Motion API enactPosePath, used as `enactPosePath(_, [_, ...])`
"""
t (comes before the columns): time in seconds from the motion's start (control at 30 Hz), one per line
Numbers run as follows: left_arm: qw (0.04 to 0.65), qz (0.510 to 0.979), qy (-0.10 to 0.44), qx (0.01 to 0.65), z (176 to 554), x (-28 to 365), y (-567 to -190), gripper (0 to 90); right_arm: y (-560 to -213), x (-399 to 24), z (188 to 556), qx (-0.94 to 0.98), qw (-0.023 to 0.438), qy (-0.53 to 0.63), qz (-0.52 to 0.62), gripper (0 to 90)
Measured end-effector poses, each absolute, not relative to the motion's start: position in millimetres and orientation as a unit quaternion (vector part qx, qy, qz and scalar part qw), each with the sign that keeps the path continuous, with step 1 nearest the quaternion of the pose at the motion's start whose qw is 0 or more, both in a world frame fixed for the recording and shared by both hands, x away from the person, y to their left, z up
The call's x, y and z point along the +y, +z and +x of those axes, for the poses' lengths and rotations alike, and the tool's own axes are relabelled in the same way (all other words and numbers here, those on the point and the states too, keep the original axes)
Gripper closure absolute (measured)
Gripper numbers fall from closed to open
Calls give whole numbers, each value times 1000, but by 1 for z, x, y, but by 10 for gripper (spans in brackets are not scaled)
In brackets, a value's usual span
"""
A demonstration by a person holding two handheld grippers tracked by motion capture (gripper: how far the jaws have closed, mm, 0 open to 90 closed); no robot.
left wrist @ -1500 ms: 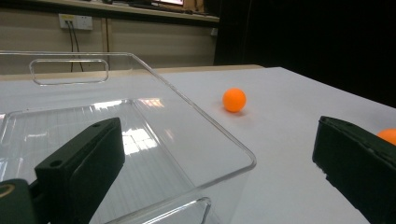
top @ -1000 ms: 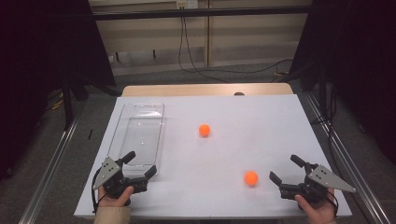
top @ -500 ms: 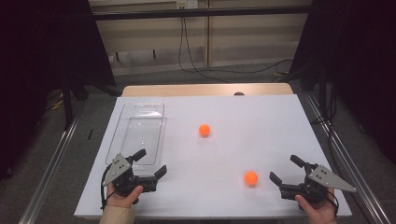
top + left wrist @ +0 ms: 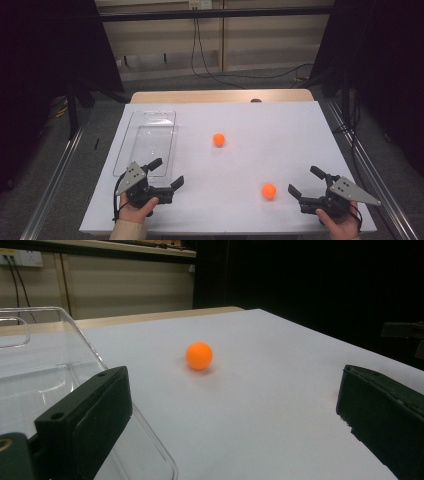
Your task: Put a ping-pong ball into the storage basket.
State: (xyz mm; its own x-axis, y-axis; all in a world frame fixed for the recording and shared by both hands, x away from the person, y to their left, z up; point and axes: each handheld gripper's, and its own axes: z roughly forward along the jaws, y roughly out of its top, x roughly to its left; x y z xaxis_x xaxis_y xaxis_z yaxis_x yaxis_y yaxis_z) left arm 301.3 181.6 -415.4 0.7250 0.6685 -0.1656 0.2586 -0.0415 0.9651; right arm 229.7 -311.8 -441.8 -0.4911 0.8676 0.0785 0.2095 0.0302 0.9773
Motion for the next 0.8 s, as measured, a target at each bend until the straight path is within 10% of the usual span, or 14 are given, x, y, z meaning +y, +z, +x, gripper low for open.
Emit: enactPosePath(0.8, [613,712,159,305,304,158,-408,13,-440,-311,231,656,292,562,411,1])
